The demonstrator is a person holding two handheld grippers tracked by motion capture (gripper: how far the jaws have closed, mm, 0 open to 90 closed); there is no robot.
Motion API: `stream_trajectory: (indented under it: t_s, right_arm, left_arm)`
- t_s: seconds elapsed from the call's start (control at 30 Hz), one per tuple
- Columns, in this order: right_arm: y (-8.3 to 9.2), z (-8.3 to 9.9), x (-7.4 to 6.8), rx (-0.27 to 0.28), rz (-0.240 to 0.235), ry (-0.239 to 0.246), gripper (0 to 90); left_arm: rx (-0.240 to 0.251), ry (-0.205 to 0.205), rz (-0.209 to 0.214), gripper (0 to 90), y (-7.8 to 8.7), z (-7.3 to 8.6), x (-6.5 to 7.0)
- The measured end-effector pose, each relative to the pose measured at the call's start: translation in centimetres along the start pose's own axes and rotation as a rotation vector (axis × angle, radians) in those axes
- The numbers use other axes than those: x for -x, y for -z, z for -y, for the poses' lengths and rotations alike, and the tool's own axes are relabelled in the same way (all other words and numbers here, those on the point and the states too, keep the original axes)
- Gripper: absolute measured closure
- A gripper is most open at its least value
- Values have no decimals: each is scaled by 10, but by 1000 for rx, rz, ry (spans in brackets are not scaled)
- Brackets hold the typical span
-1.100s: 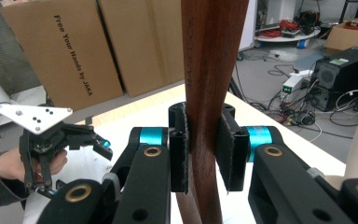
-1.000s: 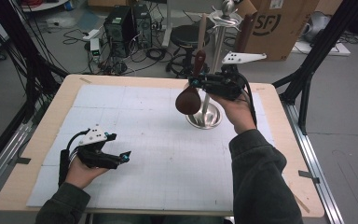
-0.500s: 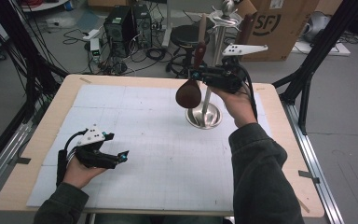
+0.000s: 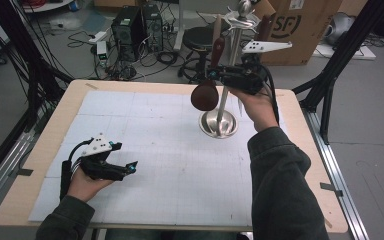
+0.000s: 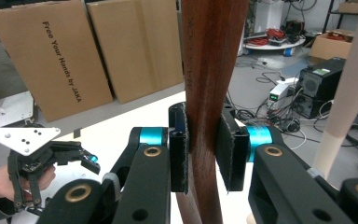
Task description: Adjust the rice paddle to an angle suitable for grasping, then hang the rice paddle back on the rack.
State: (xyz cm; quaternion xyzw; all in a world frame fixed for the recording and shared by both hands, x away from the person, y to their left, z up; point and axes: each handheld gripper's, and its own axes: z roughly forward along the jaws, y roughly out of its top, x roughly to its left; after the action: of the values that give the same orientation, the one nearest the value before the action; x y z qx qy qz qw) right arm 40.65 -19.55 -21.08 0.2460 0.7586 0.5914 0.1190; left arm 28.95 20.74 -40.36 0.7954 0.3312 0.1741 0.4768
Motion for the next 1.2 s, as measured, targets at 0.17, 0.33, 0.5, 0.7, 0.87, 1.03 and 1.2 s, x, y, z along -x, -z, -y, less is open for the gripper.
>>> stream_trajectory:
  t_s: [0.17,0.33,0.5,0.7,0.87,1.03,1.2]
  right_arm:
    - [1,0,1,1,4,-7,770]
    - [0,0,3,-2,10,-8,769]
    - [-1,-2,5,4,11,-10,770]
    - [0,-5,6,-1,17,-9,770]
    - [1,-12,9,-4,28,-9,769]
    - [2,-19,14,-4,46,-16,770]
    - [3,-23,19,-5,61,-34,769]
  left_arm:
    - [-5,-2,4,130,0,0,0]
    - [-1,-5,-6,130,-1,0,1]
    - [13,0,-8,131,2,0,-1]
    - [7,-5,-2,130,1,0,0]
    - [14,-3,-1,130,1,0,-1]
    - [17,1,1,130,1,0,-1]
    - [19,-1,3,130,2,0,-1]
